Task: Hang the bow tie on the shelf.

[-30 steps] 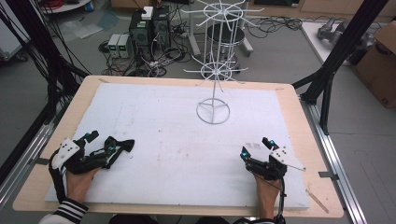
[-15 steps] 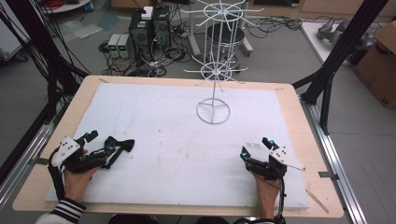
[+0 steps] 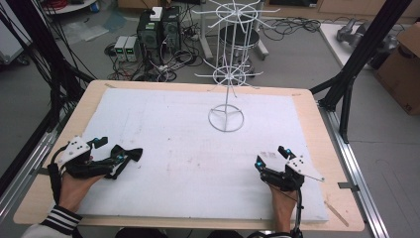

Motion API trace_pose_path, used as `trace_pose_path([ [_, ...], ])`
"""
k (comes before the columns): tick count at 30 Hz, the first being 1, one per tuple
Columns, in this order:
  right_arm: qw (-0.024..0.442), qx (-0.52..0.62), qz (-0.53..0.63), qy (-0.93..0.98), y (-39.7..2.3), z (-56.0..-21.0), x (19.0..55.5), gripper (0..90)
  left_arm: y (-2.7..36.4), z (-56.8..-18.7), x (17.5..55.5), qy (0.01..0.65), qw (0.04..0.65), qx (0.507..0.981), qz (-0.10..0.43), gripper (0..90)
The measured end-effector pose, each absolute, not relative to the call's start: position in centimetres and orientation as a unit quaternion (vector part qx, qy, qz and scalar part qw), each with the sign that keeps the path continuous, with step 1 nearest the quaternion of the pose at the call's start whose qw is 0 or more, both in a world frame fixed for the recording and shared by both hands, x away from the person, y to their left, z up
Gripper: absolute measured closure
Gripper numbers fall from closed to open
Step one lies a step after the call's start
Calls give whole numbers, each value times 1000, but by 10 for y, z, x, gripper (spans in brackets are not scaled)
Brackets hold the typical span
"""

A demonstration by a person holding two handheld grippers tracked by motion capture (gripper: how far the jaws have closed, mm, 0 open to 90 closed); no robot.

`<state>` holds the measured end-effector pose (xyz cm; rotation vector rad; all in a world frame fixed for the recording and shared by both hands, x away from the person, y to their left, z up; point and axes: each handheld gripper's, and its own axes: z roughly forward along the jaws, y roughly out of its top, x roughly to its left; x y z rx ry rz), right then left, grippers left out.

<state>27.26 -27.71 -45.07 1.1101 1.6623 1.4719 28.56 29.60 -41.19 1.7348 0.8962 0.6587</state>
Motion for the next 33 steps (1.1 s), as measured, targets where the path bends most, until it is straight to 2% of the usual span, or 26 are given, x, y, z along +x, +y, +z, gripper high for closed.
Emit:
trace_pose_path([
  [17, 322, 423, 562, 634, -277, -451, 273, 99, 281, -407, 295, 368, 414, 808, 200, 197],
  [22, 324, 420, 562, 635, -277, -451, 273, 99, 276, -412, 298, 378, 366, 830, 186, 250],
  [33, 324, 421, 562, 634, -277, -451, 273, 99, 274, -418, 306, 400, 339, 837, 153, 388],
])
